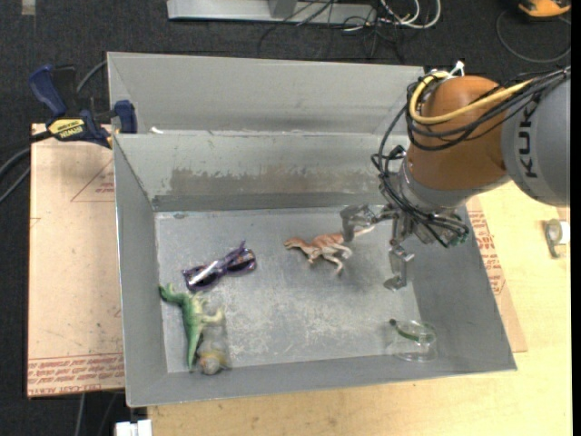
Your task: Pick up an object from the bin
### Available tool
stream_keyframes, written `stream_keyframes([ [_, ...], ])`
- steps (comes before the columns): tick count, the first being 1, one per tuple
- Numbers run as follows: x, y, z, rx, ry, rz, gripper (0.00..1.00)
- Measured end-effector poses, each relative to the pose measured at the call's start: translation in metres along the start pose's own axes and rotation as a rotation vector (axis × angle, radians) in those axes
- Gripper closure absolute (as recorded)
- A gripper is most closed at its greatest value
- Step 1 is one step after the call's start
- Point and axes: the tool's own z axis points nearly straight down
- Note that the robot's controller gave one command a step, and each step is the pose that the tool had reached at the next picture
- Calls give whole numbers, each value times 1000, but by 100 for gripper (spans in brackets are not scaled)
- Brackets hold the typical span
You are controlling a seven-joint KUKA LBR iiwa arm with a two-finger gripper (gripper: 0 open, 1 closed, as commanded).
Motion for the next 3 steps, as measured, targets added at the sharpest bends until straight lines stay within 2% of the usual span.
stream_keyframes([
  [1,0,0,0,0,0,0,0],
  [2,-56,-25,-39,4,-9,-107,0],
  [3,-33,25,-6,-1,-3,226,0],
])
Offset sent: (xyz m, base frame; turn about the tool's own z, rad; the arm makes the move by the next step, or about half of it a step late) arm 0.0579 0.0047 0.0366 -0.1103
